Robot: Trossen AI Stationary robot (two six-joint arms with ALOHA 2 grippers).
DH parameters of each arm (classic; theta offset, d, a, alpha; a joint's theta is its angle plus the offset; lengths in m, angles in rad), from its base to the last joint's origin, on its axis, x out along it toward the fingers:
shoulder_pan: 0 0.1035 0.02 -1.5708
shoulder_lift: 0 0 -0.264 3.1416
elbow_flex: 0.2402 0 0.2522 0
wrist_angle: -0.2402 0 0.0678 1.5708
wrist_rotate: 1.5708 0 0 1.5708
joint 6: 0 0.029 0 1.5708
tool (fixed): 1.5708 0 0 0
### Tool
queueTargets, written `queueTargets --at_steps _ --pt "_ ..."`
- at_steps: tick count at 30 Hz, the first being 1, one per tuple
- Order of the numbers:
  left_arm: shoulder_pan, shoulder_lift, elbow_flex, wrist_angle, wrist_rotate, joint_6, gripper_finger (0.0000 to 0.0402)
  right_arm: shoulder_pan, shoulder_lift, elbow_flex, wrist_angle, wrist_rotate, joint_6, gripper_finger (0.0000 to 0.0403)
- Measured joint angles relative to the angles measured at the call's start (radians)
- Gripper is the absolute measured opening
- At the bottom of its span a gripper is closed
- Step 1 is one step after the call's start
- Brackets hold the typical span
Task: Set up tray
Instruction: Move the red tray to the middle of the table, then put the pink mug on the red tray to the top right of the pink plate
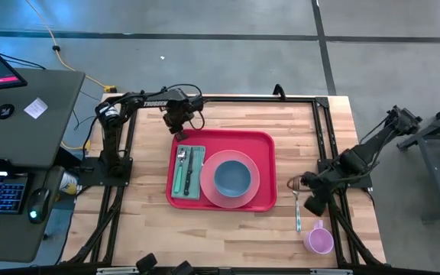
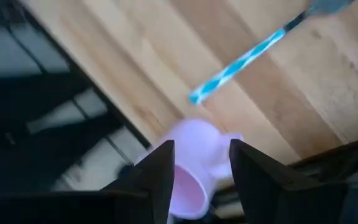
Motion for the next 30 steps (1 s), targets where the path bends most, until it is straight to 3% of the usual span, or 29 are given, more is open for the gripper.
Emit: queueTargets --at_steps 7,12,18,30 --pt "0.0 -0.07 0.102 -0.076 -0.016 -0.039 0.0136 0.134 0.061 0.0 0.027 -0.032 -0.22 0.0138" --pt "0.0 -0.179 0.18 -0.111 -0.006 -0.102 0.0136 0.206 0.147 0.0 0.143 -0.052 -0.356 0.0138" --pt "0.0 -0.335 0.221 -0.107 0.068 -0.202 0.0136 0.282 0.255 0.0 0.231 -0.044 -0.434 0.0138" --pt "0.0 -0.505 0.225 -0.134 0.104 -0.371 0.0136 0.315 0.39 0.0 0.171 -0.041 -0.533 0.0134"
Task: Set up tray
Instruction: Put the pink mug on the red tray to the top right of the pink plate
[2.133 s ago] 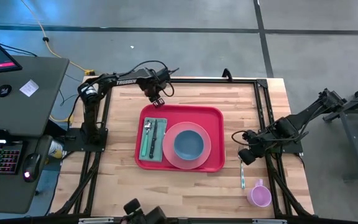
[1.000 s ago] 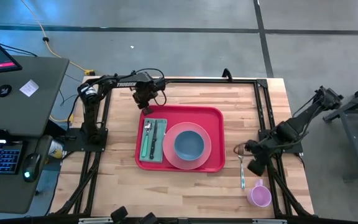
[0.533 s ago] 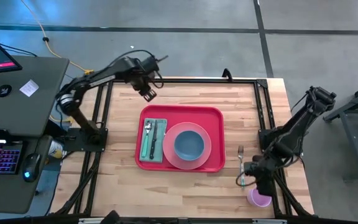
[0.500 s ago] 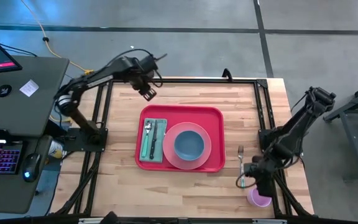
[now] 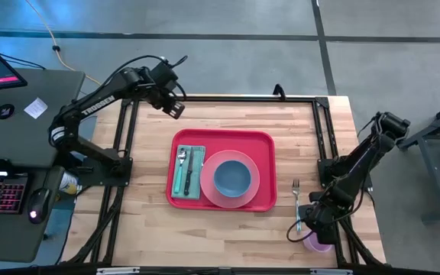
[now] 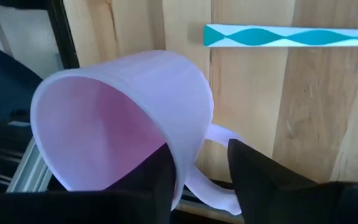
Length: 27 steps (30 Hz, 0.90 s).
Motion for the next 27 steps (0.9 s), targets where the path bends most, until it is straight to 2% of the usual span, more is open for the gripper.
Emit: queueTargets --at_steps 3,8,9,12,15,22,27 --pt "0.0 -0.018 0.0 -0.006 0.016 -0.015 0.0136 0.0 -0.003 0.0 -0.008 0.002 0.032 0.0109" --pt "0.0 -0.034 0.0 -0.003 0.043 -0.049 0.0136 -0.001 -0.037 0.0 -0.038 0.0 0.083 0.0018" --pt "0.0 -0.034 0.0 -0.002 0.048 -0.056 0.0136 -0.003 -0.052 0.0 -0.045 -0.008 0.09 0.001" --pt "0.0 -0.034 0.0 -0.003 0.092 -0.069 0.0136 -0.025 -0.119 0.001 -0.067 -0.025 0.135 0.0015" --pt "0.0 -0.034 0.0 0.003 0.123 -0.102 0.0136 -0.074 -0.21 0.001 -0.107 -0.033 0.156 0.0004" --pt "-0.063 -0.034 -0.001 0.021 0.1 -0.109 0.0136 -0.291 -0.393 0.001 -0.201 -0.001 0.123 0.0002" --pt "-0.093 -0.034 -0.001 0.021 0.094 -0.09 0.0136 -0.359 -0.416 0.001 -0.15 -0.097 0.025 0.0001"
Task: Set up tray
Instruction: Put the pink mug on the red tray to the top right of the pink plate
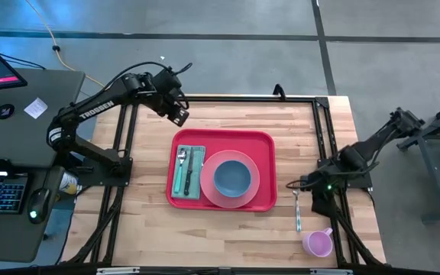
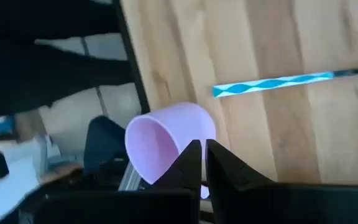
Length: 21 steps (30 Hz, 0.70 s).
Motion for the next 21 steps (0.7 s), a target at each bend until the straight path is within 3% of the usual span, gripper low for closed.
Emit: queueTargets --at_steps 5,12,15,21 --pt "-0.001 0.0 0.0 0.0 0.002 -0.002 0.0136 0.045 0.023 0.0 0.083 -0.008 -0.011 0.0017" --pt "-0.002 0.0 0.0 -0.001 0.031 -0.022 0.0136 0.064 0.029 0.0 0.199 0.162 0.07 0.0044" --pt "-0.024 0.0 0.0 0.0 0.026 -0.03 0.0136 0.071 0.031 0.0 0.204 0.155 0.08 0.0051" --pt "-0.072 0.0 0.0 0.026 0.021 -0.045 0.0136 0.208 0.102 0.011 0.209 0.174 0.123 0.0043"
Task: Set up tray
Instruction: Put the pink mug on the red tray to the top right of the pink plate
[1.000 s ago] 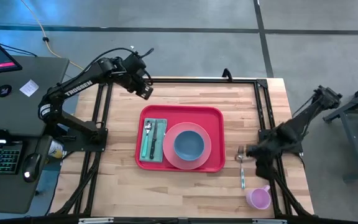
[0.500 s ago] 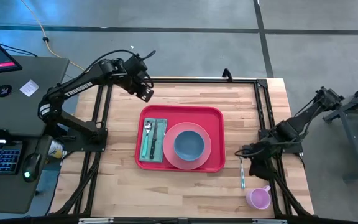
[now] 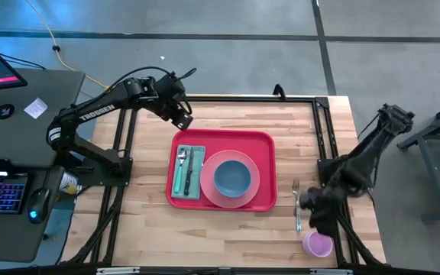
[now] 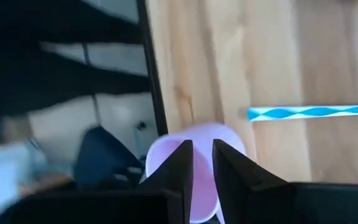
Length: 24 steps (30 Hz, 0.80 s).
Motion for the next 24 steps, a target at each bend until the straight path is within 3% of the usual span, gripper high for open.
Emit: queueTargets --at_steps 6,17,20,24 --pt "-0.039 0.0 0.0 0.017 -0.002 -0.025 0.0136 0.16 0.158 0.05 0.028 0.024 -0.072 0.0067" --pt "-0.059 0.0 0.0 0.016 -0.003 -0.028 0.0136 0.27 0.264 0.054 -0.074 0.139 0.036 0.0193" --pt "-0.058 0.0 0.0 0.016 -0.003 -0.029 0.0136 0.287 0.286 0.054 -0.092 0.138 0.036 0.0199" --pt "-0.059 0.0 0.0 0.01 -0.003 -0.033 0.0136 0.306 0.318 0.054 -0.1 0.139 0.036 0.0175"
